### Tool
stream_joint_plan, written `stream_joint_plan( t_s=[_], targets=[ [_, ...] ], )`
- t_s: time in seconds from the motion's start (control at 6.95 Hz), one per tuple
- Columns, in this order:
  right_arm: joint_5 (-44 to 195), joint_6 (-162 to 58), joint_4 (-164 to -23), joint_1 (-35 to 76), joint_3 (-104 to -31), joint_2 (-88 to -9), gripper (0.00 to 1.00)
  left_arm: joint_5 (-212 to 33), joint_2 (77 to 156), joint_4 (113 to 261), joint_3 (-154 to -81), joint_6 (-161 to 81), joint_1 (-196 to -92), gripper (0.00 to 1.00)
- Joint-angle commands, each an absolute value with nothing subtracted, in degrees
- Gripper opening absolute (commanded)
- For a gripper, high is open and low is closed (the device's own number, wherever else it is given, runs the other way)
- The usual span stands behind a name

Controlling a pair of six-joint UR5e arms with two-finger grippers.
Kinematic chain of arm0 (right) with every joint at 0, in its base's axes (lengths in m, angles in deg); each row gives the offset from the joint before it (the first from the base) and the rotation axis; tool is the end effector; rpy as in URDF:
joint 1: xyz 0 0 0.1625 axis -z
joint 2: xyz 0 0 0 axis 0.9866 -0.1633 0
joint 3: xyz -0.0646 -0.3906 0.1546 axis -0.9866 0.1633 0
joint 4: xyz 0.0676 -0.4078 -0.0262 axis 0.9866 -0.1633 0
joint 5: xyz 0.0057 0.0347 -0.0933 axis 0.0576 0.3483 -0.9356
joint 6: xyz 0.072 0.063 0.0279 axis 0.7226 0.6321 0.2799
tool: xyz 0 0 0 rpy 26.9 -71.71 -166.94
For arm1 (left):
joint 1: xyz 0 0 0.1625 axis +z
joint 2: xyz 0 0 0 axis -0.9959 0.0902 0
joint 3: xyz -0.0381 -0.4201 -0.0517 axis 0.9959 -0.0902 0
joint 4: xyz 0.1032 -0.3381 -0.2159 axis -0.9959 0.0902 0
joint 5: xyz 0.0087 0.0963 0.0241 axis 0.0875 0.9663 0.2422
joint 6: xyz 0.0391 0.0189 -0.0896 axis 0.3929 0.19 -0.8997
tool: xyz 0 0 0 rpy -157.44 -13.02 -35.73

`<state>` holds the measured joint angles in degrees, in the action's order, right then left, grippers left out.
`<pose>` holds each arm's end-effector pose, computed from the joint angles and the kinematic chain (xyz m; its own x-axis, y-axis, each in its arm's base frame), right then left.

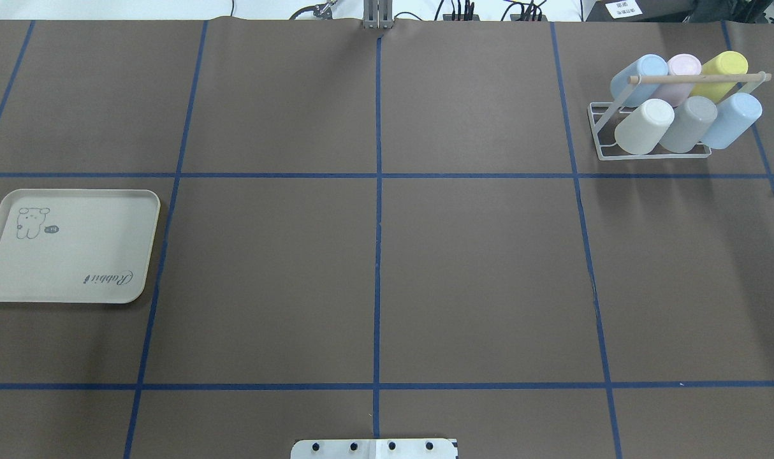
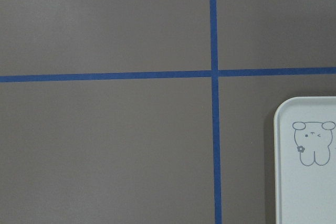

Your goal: Transfer IKEA cup to right arm and place on rack

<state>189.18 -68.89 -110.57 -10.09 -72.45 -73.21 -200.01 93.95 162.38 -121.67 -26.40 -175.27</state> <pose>0.0662 -0.4561 0.6347 0.6851 0.0104 0.7283 -0.0077 0.9999 -0.0071 -0.0703 -0.4734 0.6386 0.7433 0.0201 -0.6686 0.0231 0.9982 0.0557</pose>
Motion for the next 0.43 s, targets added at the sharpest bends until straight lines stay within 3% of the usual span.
stream_joint_plan(
  t_s=[0.0, 0.29],
  targets=[
    [189.7, -68.9, -110.5, -10.1, -73.2, -73.1, 0.99, -200.1, 93.9, 162.1, -121.5, -26.4, -175.3, 1.0],
    [190.2, -69.0, -110.5, -10.1, -73.2, -73.1, 0.99, -200.2, 94.0, 162.1, -120.6, -26.4, -175.3, 1.0]
  ],
)
